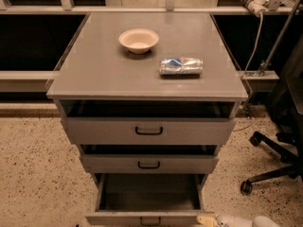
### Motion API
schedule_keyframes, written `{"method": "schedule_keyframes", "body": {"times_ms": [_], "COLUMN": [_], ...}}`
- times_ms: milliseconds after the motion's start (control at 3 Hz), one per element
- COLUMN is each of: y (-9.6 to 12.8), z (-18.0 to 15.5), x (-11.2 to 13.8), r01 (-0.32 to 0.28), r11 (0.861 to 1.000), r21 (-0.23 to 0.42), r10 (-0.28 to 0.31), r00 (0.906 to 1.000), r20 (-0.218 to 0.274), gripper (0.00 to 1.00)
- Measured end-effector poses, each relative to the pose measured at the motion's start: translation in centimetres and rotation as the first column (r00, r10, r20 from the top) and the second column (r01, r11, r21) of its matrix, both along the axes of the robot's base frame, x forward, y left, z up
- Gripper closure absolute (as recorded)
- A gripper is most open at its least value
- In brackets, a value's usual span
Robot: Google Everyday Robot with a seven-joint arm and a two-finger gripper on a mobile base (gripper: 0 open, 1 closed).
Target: Close bottom drawer
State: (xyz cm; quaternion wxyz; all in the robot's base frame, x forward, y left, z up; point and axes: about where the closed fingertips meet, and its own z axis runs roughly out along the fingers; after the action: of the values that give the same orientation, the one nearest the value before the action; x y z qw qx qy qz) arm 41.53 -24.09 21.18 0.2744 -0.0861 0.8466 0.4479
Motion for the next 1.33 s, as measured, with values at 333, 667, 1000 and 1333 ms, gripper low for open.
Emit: {"method": "schedule_keyframes", "body": {"times_ms": [333, 667, 1000, 1333], "y": [-1.0, -0.6, 1.7, 4.0], "z": [-1.8, -2.4, -5.5, -8.2], "x": [-1.3, -1.2, -0.5, 2.7], "r01": [0.040, 0.040, -0.007, -0.109], "r11": [0.999, 0.999, 1.000, 0.994], "r21": [-0.036, -0.026, 0.025, 0.031], "r10": [-0.041, -0.041, 0.009, 0.110], "r00": [0.9986, 0.9982, 0.9962, 0.9934], "r20": [-0.032, -0.045, -0.087, -0.030], "gripper": [1.00, 1.00, 1.00, 1.00]}}
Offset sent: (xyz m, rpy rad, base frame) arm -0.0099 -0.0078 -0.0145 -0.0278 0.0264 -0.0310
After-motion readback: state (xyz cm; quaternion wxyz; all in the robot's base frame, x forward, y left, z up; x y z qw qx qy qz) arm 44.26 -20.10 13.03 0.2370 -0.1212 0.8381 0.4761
